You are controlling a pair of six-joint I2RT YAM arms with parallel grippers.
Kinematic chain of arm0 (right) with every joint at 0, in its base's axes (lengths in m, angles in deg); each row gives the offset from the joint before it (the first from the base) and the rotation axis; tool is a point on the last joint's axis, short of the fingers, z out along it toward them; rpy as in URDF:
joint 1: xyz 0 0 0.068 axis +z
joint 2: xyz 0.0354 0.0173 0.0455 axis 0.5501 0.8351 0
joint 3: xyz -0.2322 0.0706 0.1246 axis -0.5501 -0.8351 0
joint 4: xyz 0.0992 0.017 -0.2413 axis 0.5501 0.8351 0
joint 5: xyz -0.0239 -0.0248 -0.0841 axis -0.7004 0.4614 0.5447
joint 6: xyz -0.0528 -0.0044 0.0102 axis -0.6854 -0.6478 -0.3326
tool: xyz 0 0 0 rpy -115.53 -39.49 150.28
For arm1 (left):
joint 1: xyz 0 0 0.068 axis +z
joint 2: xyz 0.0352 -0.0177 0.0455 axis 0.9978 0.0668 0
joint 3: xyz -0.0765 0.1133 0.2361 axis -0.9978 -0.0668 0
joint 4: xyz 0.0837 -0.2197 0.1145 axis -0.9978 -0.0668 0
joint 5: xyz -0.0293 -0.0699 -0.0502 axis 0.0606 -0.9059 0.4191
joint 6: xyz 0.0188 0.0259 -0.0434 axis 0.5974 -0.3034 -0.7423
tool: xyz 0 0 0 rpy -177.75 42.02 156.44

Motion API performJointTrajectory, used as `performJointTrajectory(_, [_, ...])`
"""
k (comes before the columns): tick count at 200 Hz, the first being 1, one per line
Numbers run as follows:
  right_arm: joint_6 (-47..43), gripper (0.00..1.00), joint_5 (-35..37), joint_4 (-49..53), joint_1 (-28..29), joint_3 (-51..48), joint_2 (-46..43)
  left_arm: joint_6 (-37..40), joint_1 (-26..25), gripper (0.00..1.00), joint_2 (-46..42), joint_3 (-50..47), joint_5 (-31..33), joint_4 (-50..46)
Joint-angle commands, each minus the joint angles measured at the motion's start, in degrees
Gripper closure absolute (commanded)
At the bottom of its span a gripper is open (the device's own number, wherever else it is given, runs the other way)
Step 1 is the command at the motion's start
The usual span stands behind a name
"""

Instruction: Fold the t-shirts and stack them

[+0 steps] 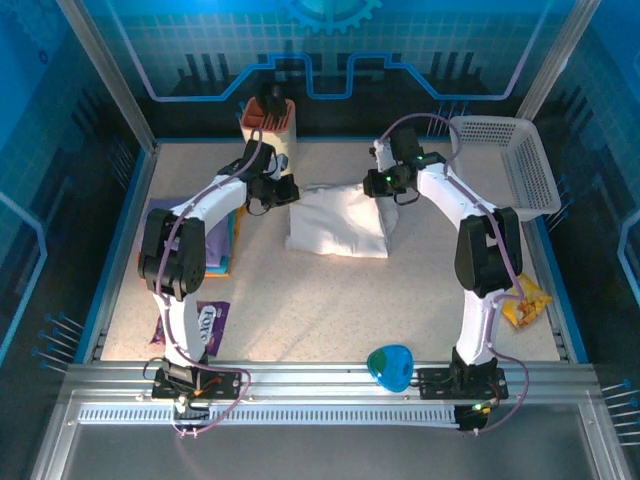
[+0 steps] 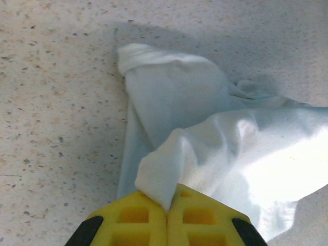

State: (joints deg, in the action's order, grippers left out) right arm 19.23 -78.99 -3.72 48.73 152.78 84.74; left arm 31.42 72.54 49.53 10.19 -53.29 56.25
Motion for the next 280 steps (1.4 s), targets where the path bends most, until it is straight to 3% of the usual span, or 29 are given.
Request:
performJointTrajectory(1, [2.84, 0.95, 2.17, 0.63, -0.06, -2.95, -4.92, 1.85, -0.76, 1.0, -2.84, -0.97, -2.9, -0.13])
performJointTrajectory(102, [9.41, 1.0, -2.9, -3.52, -6.54, -16.34, -15.59, 2.92, -2.63, 1.0, -0.04, 5.18, -7.21, 2.52])
performJointTrajectory(181, [12.51, 1.0, -9.55, -11.15, -10.0, -16.68, -9.06, 5.92, -2.37, 1.0, 10.44, 15.88, -8.91, 0.07])
performJointTrajectory(238, [13.28, 1.0, -10.3, -12.68, -10.61, -13.92, -3.38, 5.67, -0.05, 1.0, 15.06, 17.09, -9.89, 1.7])
performJointTrajectory(261, [13.26, 0.99, -10.25, -12.74, -10.78, -12.54, -1.6, 5.37, 0.75, 0.91, 17.02, 17.66, -10.56, 2.56])
performJointTrajectory(280, [12.9, 0.96, -8.98, -11.64, -10.72, -10.84, 0.27, 5.54, 1.14, 0.64, 19.06, 19.42, -10.63, 2.67])
